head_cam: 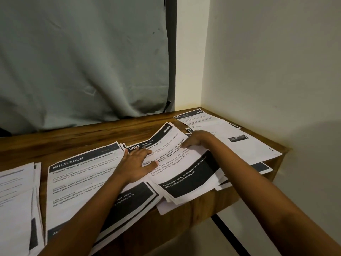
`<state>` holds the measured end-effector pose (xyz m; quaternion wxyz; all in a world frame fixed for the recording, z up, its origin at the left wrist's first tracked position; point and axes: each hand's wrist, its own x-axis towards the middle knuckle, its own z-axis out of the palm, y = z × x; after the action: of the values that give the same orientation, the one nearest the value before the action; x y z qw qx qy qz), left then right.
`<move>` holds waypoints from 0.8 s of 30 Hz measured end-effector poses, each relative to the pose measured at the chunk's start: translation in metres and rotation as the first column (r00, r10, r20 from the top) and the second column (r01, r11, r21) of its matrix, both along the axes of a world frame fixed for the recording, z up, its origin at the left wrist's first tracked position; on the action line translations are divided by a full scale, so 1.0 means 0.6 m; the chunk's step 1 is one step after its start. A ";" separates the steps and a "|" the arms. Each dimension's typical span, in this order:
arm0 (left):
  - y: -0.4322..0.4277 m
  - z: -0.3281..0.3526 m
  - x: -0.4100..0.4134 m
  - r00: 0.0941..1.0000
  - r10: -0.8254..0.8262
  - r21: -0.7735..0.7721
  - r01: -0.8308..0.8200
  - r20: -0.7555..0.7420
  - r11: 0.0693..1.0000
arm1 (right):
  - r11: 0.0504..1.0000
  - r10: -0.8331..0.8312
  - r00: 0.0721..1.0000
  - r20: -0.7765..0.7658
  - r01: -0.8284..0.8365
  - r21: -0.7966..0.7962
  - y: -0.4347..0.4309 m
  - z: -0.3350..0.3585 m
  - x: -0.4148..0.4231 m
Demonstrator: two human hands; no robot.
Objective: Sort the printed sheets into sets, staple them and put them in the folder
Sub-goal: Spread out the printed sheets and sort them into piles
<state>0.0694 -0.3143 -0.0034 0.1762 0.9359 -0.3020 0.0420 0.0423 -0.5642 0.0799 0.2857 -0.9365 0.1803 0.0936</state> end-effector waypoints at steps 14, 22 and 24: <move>0.001 0.002 -0.004 0.992 0.125 -0.311 -0.118 0.003 0.943 | 0.992 -0.073 0.970 0.232 0.096 -0.085 -0.014 0.038 0.082; -0.002 0.006 -0.005 0.994 0.106 -0.058 -0.106 -0.008 0.993 | 0.998 0.011 0.949 0.315 0.011 -0.068 0.034 0.008 0.205; -0.004 0.008 -0.002 0.994 0.103 0.037 -0.102 -0.030 0.994 | 0.998 0.012 0.949 0.315 0.009 -0.065 0.047 -0.006 0.228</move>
<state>0.0680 -0.3167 0.0015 0.1622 0.9538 -0.2512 0.0307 0.1789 -0.5360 0.0764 0.2799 -0.9485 0.1346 -0.0629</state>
